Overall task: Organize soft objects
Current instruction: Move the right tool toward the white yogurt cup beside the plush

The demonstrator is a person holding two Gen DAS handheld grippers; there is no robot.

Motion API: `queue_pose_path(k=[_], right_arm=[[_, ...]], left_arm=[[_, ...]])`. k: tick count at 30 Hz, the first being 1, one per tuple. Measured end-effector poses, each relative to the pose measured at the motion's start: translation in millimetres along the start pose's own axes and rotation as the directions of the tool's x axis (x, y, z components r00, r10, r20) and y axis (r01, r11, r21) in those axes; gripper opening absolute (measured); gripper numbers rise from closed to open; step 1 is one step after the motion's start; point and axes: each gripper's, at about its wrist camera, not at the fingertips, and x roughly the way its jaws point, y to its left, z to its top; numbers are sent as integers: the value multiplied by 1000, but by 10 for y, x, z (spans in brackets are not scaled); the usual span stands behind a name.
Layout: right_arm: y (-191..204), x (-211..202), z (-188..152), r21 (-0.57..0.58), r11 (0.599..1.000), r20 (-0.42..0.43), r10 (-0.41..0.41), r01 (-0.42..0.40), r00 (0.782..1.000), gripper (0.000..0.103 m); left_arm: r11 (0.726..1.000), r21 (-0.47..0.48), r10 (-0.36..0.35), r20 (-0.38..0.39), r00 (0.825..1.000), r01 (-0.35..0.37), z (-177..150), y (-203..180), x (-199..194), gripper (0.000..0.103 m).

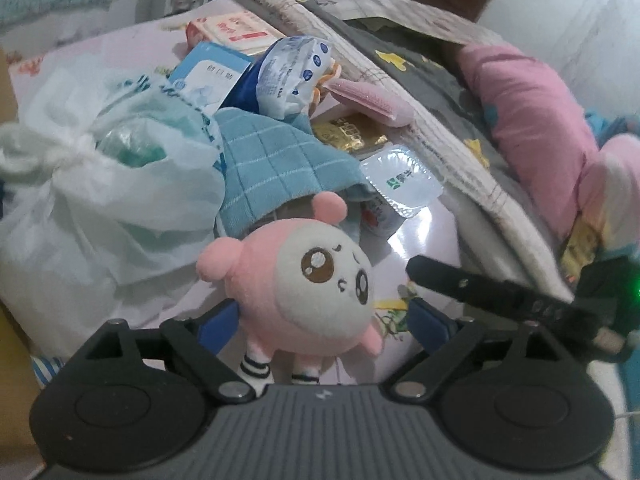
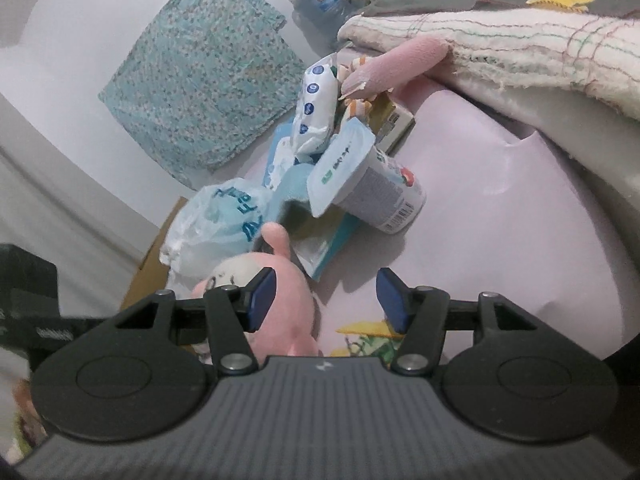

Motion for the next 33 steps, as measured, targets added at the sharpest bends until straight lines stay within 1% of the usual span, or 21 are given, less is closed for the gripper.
queue_pose_path(k=[3,5,10,12,14,20,25,28,33], right_arm=[[9,55,20,27,999,-6,38,-38,999,61],[45,128,45,32,998,-17,52,-51,999,61],[164,318,71,5,997,-54,77,-77,996,61],[181,407,74,5,996,-76,88,-88,993,62],[190,470,72,24,993,-97,116,-114,989,63],[305,520,59,-18,993,-123,113,-116,986,67],[303,564,41,-14,992,-139,119,-122,983,69],[287,571,31,-10,992,-143,121,-123,982,71],[241,511,45,0,993,-123,117,-118,985,72]], left_arm=[[998,35,49,-2,999,-49,-3,-42,74,93],[998,40,56,-11,998,-56,-8,-54,107,94],[999,44,7,-43,999,-5,-52,-92,101,93],[999,39,-2,-52,999,4,-77,-111,94,93],[999,34,-6,-61,998,8,-103,-117,90,93],[999,33,-25,-78,997,28,-215,-131,24,93],[997,68,25,-80,996,-19,-281,-164,5,94],[995,97,45,-52,998,-40,-283,-190,-73,98],[985,142,96,5,995,-96,-233,-239,-173,102]])
